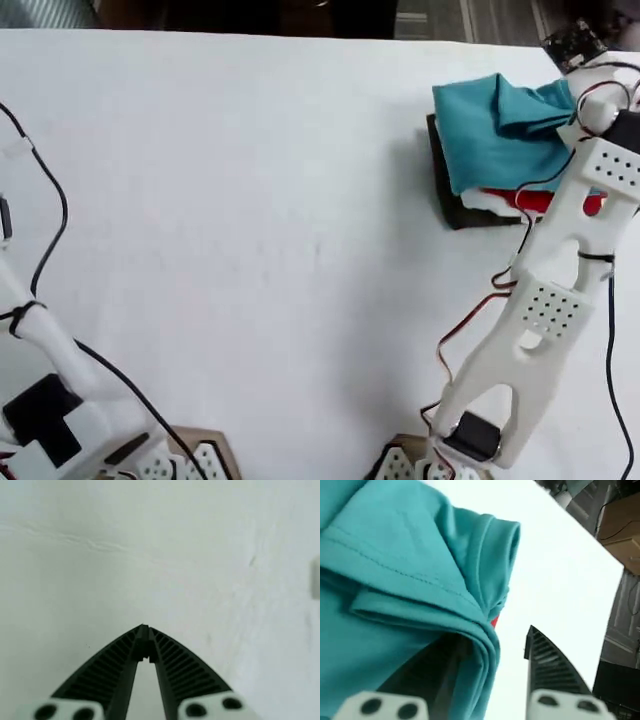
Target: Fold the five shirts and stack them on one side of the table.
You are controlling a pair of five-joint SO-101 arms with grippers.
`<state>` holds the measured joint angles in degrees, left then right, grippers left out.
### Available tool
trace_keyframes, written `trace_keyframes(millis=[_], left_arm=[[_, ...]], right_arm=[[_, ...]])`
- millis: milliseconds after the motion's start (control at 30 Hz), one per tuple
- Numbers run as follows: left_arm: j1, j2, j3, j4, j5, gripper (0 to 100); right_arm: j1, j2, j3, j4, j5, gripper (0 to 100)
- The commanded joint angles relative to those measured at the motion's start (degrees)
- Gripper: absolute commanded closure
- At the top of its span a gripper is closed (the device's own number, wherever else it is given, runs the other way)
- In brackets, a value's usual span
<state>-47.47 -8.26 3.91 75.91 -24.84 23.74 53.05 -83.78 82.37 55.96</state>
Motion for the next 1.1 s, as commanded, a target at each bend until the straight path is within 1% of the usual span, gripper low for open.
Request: trace_keyframes(millis=[0, 33, 100, 200, 267, 333, 467, 567, 633, 767, 867, 967, 1067], left_arm=[[0.4, -2.2, 1.5, -0.9, 0.4, 97], [0.4, -2.2, 2.3, -1.4, 0.4, 97], [0.4, -2.5, 4.0, -3.3, 0.4, 97], [0.4, -2.5, 5.2, -5.0, 0.4, 97], [0.4, -2.5, 5.1, -5.3, 0.4, 97], [0.4, -2.5, 5.0, -5.3, 0.4, 97], [0.4, -2.4, 5.0, -5.4, 0.4, 97], [0.4, -2.3, 5.1, -5.4, 0.4, 97], [0.3, -2.5, 5.2, -5.4, 0.4, 97], [-0.4, -2.6, 5.0, -5.2, 0.4, 97], [-0.8, -2.6, 4.9, -5.3, 0.4, 97], [-0.8, -2.6, 4.9, -5.2, 0.4, 97], [-0.8, -2.6, 5.0, -5.0, 0.4, 97]], right_arm=[[0.8, -0.9, -9.4, 0.0, -4.7, 85.4], [0.9, -0.9, -11.8, 0.0, -7.0, 86.2], [0.8, -1.8, -12.0, 0.3, -12.1, 89.1], [0.6, -4.4, -10.7, 0.7, -16.7, 98.0], [-0.7, -4.8, -10.8, 2.0, -17.6, 97.4], [-2.9, -4.8, -11.3, 6.2, -17.4, 98.1], [-10.5, -4.3, -10.7, 14.7, -17.4, 97.9], [-15.6, -2.9, -10.7, 16.5, -17.7, 97.9], [-17.4, -1.3, -10.8, 16.6, -17.8, 97.9], [-17.4, 3.5, -11.2, 16.6, -17.8, 97.9], [-15.3, 6.3, -11.4, 15.9, -17.5, 97.9], [-11.8, 8.4, -11.4, 11.5, -17.5, 97.9], [-8.0, 9.7, -11.4, 4.6, -17.5, 97.9]])
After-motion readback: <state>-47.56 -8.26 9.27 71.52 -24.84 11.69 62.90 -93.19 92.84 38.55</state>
